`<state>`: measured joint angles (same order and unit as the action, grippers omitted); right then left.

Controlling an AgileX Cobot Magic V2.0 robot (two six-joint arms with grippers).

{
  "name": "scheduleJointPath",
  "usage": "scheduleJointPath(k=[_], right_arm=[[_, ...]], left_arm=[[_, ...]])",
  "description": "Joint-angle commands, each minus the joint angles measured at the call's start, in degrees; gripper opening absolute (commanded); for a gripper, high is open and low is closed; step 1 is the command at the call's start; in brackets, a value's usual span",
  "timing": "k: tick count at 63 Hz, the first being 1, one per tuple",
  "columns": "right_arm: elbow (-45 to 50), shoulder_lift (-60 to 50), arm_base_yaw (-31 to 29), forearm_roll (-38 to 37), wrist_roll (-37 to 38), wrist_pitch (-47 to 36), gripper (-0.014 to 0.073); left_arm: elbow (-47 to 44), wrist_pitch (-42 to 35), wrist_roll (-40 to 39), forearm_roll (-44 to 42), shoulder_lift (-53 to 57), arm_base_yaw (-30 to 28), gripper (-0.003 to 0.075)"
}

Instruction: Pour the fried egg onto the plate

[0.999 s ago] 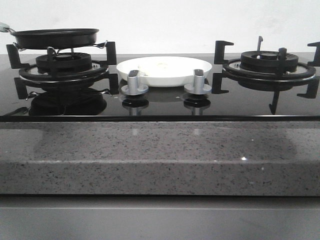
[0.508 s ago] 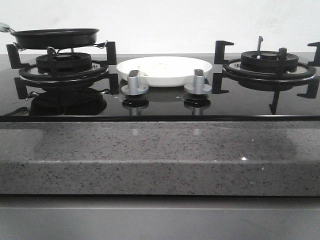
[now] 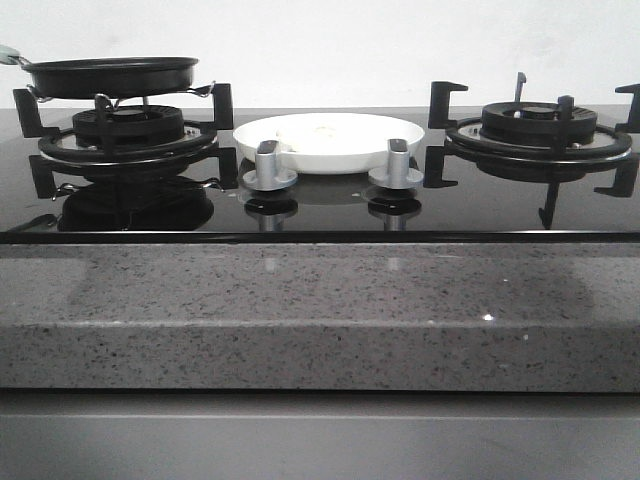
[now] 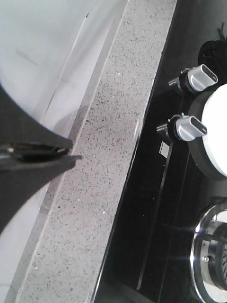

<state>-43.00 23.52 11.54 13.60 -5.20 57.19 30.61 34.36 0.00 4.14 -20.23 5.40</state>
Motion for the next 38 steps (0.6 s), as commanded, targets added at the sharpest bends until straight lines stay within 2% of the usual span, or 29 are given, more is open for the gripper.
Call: scheduleJointPath(k=[1, 12, 21, 38], right_arm=[[-1.26, 0.34, 0.05, 0.34, -0.51, -3.69, -0.0118], [-1.26, 0.34, 0.05, 0.34, -0.51, -3.69, -0.0118], [-1.26, 0.34, 0.05, 0.34, -0.51, -3.69, -0.0118], [-1.26, 0.34, 0.05, 0.34, -0.51, -3.69, -0.0118]], left_arm=[[-4.03, -9.97, -0.37, 0.09, 4.09, -2.08, -0.002], [-14.9, -20.69, -1.06, -0.3, 11.78, -3.3, -0.002], [-20.48, -24.1, -9.78, -5.05, 16.79, -3.3, -0.002], [-30.1, -37.03, -9.78, -5.05, 21.11, -3.43, -0.002]])
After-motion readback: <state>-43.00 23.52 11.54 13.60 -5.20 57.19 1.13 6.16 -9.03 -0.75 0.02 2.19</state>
